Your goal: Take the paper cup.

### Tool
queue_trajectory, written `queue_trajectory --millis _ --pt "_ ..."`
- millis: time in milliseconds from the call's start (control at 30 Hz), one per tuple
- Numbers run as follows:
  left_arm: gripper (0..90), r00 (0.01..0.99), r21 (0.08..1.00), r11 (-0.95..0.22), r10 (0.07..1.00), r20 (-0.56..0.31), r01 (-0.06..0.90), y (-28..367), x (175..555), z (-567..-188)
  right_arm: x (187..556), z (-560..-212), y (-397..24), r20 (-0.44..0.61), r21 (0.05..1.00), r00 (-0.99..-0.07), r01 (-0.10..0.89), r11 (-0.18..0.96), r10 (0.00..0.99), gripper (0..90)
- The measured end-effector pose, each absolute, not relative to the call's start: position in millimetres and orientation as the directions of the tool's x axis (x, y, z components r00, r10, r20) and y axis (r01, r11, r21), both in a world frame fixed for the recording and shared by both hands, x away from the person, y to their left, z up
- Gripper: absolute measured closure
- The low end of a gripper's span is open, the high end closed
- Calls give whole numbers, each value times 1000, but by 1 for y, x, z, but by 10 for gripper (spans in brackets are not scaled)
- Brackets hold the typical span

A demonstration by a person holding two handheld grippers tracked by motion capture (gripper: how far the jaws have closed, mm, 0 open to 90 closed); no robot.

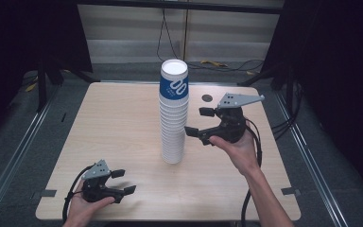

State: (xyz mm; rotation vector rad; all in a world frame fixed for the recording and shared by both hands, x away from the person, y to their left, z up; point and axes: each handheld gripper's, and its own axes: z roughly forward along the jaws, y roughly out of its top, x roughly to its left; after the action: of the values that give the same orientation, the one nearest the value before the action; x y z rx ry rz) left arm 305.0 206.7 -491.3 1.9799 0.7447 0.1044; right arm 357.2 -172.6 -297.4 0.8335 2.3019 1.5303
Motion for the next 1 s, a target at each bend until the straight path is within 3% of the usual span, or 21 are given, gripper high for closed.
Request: queue_trajectory --millis 1000 --pt "224 807 817 -340 543 -234 466 203 304 -492 385 -243 -152 60 920 -824 265 290 563 138"
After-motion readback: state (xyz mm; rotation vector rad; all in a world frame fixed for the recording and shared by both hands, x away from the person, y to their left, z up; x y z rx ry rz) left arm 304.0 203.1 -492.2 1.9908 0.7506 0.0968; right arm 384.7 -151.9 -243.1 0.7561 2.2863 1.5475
